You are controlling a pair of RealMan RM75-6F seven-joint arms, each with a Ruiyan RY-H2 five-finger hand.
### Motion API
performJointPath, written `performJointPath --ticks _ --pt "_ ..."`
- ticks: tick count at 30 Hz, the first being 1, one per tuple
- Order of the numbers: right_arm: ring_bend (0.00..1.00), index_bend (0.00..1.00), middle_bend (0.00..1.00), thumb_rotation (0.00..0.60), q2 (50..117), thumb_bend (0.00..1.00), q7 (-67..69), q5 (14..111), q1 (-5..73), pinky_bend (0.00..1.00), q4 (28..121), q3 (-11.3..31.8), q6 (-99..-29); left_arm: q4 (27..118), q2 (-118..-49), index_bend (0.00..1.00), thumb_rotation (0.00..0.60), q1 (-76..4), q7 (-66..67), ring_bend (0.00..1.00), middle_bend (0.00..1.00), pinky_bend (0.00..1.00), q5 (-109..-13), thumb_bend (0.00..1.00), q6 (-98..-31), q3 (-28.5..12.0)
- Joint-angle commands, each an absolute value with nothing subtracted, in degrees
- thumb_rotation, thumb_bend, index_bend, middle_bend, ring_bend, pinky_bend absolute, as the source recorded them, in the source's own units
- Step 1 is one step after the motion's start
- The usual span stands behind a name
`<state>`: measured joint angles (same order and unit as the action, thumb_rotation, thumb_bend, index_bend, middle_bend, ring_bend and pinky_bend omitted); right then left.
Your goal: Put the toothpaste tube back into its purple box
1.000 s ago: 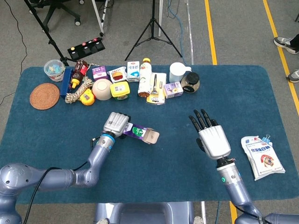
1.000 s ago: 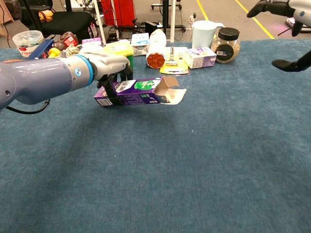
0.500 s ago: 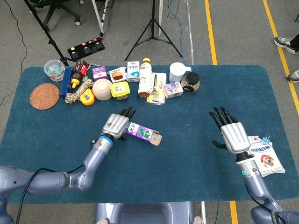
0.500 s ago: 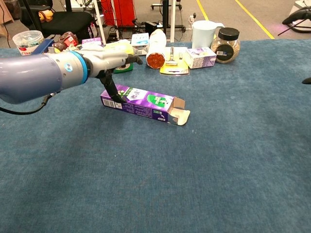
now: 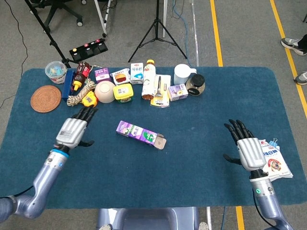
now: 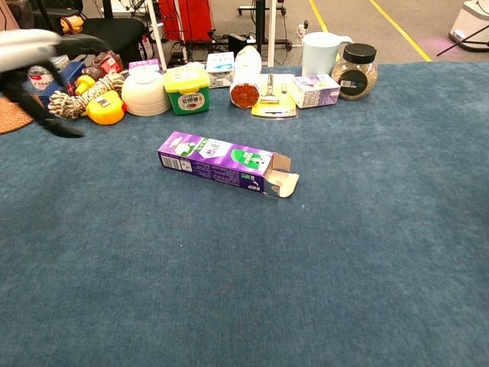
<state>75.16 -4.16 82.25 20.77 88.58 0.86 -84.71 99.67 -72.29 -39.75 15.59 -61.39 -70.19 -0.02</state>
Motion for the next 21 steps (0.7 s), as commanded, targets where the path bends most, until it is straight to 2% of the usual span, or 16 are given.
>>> performJointPath --ticks 1,11,18,21 --pt "0.05 0.12 0.09 0.600 75.1 0.00 -4.2 82.9 19.9 0.23 88.9 0.7 -85.3 100.6 -68.8 0.00 0.600 -34.0 10.7 0.00 0.00 0.25 -66.0 0.12 -75.3 3.3" --pt "0.06 0.14 0.09 0.600 75.4 0.00 -3.9 85.4 17.7 0.21 87.2 0.1 -85.5 95.9 -65.7 0.00 0.600 -19.4 0.6 0.00 0.00 0.22 -74.2 0.12 -87.9 8.2" --pt "0.06 0.15 0.09 0.600 74.2 0.00 -5.6 87.0 16.1 0.20 87.6 0.4 -86.9 95.1 -65.8 0.00 0.600 -13.3 1.5 0.00 0.00 0.22 -79.0 0.12 -94.0 8.6" --pt "0.05 0.15 0.09 0.600 74.3 0.00 -6.2 86.9 15.6 0.19 88.1 0.8 -87.0 95.7 -65.7 0.00 0.600 -12.2 2.4 0.00 0.00 0.22 -80.2 0.12 -94.1 8.5"
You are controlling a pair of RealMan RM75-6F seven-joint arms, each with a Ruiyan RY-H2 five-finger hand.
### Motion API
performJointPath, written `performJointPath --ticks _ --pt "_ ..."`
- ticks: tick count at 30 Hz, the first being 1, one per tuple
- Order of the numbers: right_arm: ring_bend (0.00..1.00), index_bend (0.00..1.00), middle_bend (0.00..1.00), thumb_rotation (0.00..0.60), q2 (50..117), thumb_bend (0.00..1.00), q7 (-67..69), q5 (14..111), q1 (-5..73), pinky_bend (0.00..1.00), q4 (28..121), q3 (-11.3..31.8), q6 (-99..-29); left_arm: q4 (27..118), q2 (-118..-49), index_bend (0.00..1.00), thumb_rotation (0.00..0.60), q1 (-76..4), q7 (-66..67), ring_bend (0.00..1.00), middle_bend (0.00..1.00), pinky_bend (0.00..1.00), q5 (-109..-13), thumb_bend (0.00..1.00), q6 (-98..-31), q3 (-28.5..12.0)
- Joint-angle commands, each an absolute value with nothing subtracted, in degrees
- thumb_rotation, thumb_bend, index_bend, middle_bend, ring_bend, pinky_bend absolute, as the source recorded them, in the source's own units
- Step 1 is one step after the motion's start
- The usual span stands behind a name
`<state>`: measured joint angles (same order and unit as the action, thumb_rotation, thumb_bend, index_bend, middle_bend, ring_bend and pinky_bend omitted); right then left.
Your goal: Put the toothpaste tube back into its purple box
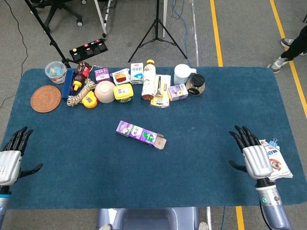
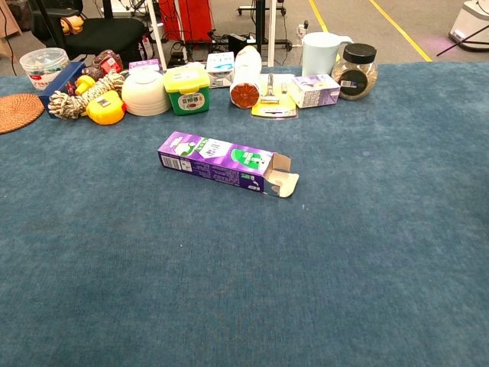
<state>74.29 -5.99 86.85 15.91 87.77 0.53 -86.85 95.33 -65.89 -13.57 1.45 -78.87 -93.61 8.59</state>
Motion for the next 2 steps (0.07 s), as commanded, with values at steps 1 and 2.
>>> performJointPath --ticks 1,2 --pt "0.06 0.15 0.09 0.600 74.3 0.00 -6.3 86.8 15.5 0.19 88.3 0.9 -86.9 95.8 -65.6 0.00 0.600 -11.9 2.5 0.00 0.00 0.22 -80.6 0.12 -94.0 8.4" --pt "0.06 0.15 0.09 0.600 74.2 0.00 -6.6 86.9 15.2 0.19 88.5 1.0 -86.9 95.9 -65.5 0.00 0.600 -11.7 2.5 0.00 0.00 0.22 -81.1 0.12 -94.0 8.2"
